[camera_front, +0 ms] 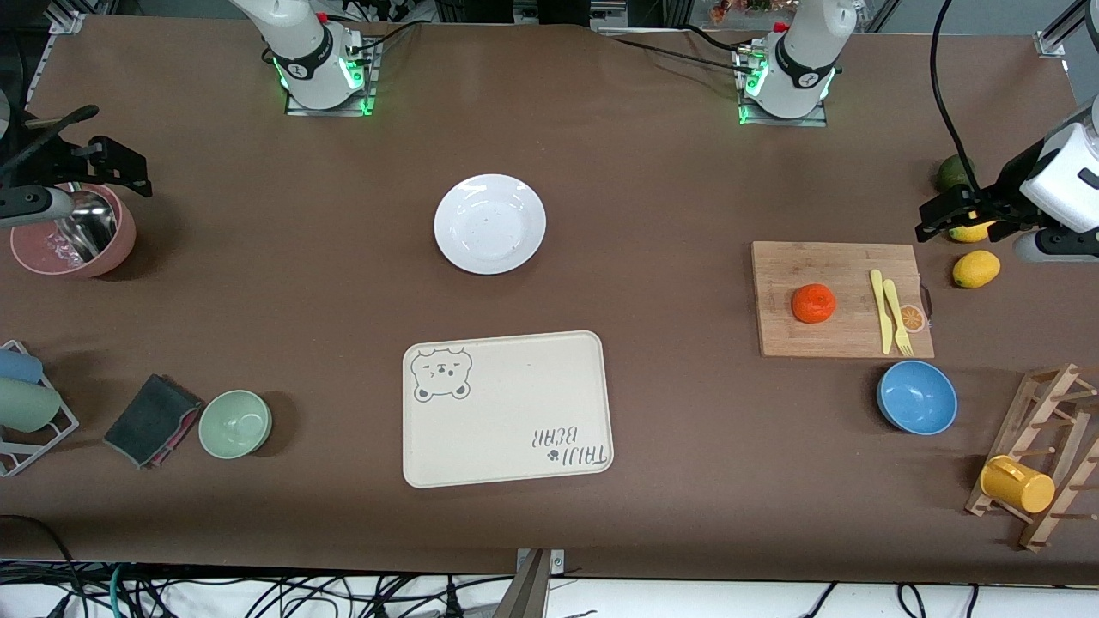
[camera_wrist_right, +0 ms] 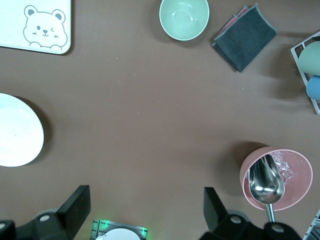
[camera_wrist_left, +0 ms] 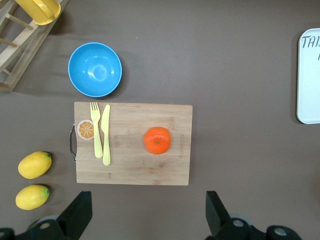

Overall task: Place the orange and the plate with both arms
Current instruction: 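Move the left gripper down over the orange on the cutting board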

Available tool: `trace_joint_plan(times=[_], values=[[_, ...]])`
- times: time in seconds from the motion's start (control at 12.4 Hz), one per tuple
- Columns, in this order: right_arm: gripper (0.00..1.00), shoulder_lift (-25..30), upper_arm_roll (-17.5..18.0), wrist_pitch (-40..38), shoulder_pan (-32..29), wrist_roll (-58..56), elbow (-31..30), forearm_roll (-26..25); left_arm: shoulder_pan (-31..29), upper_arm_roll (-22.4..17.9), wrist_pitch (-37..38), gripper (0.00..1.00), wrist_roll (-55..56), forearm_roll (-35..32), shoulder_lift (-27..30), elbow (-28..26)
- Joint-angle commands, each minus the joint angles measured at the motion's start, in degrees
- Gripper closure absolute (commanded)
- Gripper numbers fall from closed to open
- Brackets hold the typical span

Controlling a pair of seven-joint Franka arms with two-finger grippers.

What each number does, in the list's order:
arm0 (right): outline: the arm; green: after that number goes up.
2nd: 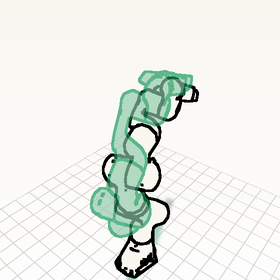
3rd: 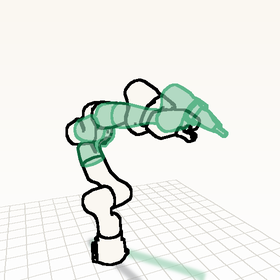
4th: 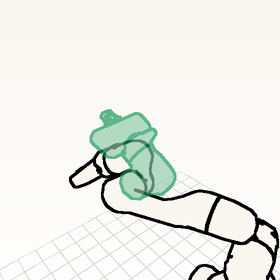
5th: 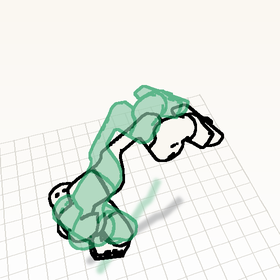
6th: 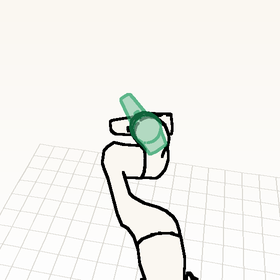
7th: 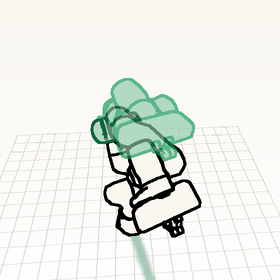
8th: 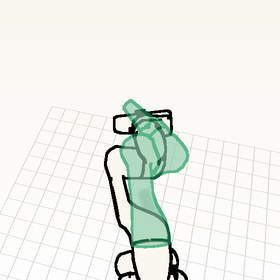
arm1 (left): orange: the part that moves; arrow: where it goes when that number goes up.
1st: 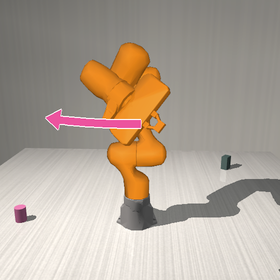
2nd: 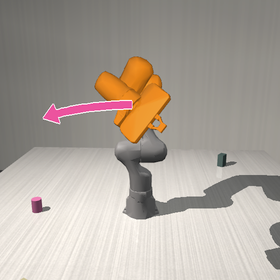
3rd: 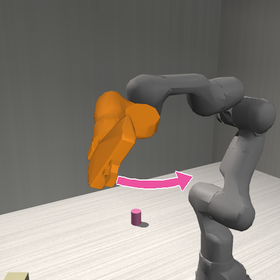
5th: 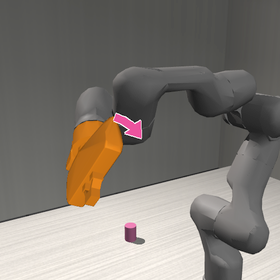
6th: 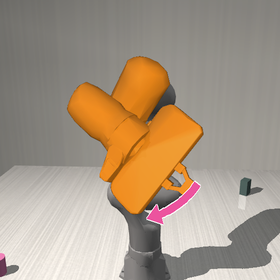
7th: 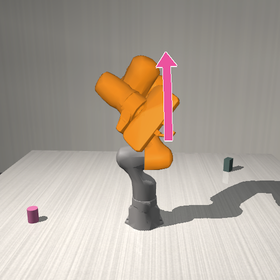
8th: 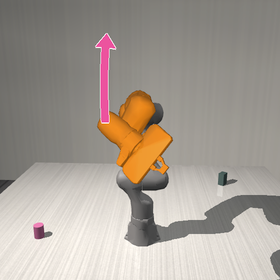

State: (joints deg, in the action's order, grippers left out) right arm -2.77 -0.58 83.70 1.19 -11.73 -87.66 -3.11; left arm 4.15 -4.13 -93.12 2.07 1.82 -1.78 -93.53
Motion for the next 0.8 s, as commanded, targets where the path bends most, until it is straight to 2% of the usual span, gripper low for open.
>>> trace_joint_plan(times=[0.0, 0.16, 0.72], values=[[0.00, -0.39, -0.03, -0.21, -0.48, 0.04, 0.82, 2.39, 0.51, 0.08, 0.49, 0.00, 0.39, -2.08, 0.29, -0.07], [0.00, -0.39, -1.08, 0.15, -0.48, -0.30, 0.64, 3.11, 0.51, 0.08, 0.49, 0.00, 0.39, -2.08, 0.29, -0.07], [0.00, -0.39, -1.00, -0.12, -0.39, -0.40, 0.64, 3.11, 0.51, 0.08, -0.04, 0.00, 0.39, -1.99, -0.41, 0.01]])
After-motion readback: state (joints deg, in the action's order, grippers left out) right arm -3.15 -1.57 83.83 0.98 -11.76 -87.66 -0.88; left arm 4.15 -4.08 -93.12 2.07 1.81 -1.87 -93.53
